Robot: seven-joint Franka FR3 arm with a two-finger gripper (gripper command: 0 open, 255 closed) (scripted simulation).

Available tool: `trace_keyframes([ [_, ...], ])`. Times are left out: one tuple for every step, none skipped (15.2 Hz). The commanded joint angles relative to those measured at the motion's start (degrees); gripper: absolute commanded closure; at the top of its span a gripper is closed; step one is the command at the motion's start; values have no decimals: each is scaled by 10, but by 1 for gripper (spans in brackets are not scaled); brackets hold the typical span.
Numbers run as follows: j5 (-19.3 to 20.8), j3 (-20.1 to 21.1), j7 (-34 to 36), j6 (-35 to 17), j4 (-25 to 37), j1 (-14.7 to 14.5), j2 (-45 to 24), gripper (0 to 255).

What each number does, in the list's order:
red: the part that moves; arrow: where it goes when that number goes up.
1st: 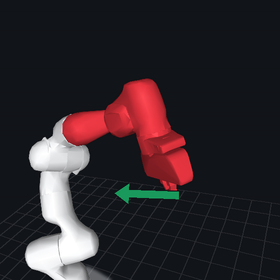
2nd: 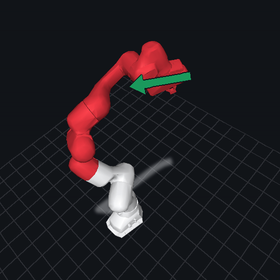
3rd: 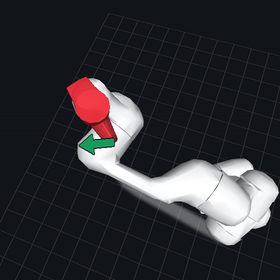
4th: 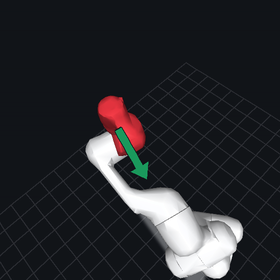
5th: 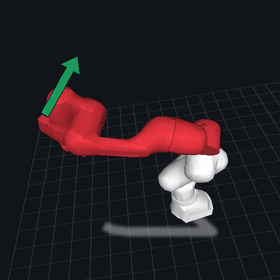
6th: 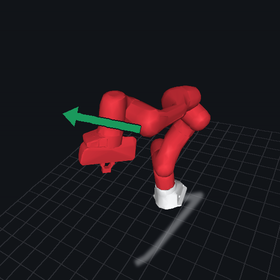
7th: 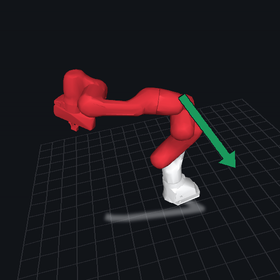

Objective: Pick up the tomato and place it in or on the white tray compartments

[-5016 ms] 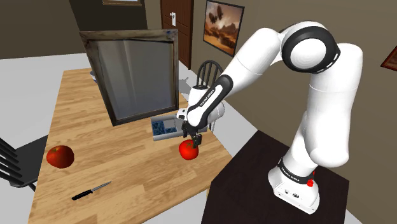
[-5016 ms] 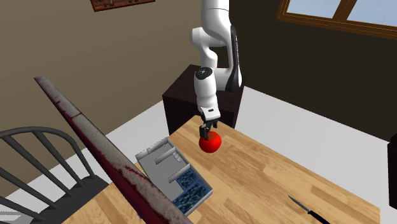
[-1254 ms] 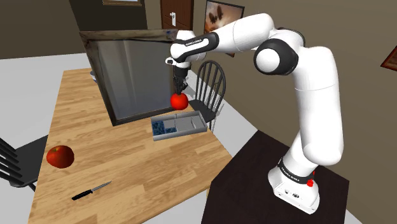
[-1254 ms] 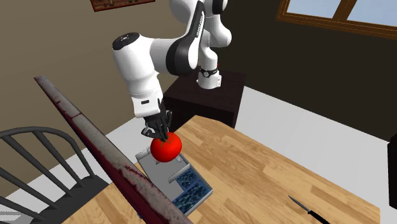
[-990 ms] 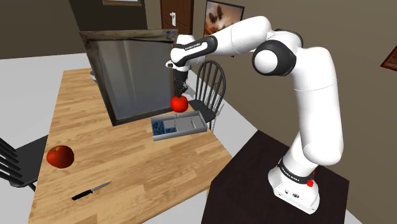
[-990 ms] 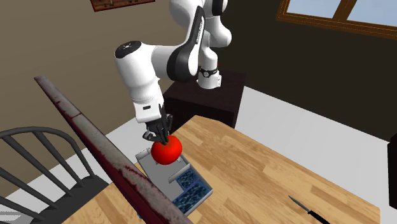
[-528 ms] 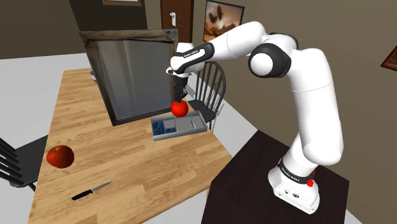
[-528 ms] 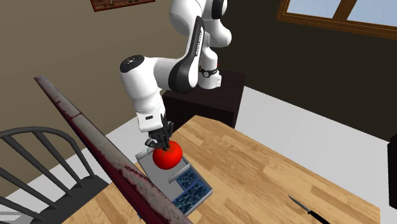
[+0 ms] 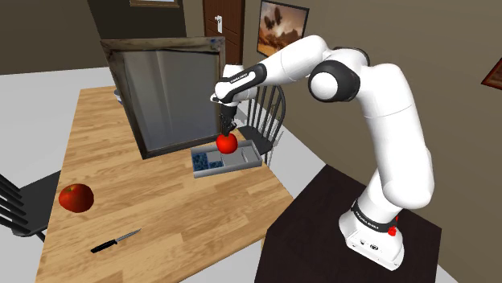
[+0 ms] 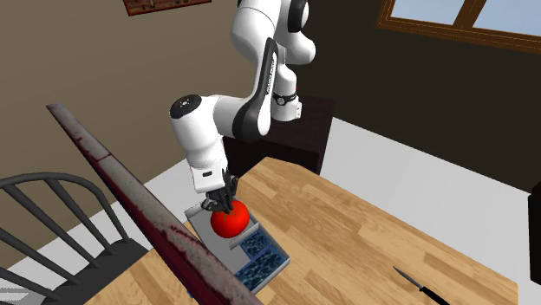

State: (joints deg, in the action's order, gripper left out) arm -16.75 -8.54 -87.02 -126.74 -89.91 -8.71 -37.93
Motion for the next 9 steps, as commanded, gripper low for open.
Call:
trace_keyframes([
  [-3, 2, -3, -11, -3, 1, -8, 255],
  [-4, 2, -4, -16, -3, 1, -13, 255],
  [-5, 3, -6, -21, -3, 2, -18, 255],
  [-6, 4, -7, -25, -3, 2, -22, 255],
  [-6, 4, -7, -25, -3, 2, -22, 255],
  [-6, 4, -7, -25, -3, 2, -22, 255],
  [-6, 4, -7, -25, -3, 2, -22, 255],
  [-6, 4, -7, -25, -3, 2, -22, 255],
  [-6, 4, -7, -25, -3, 2, -22, 255],
])
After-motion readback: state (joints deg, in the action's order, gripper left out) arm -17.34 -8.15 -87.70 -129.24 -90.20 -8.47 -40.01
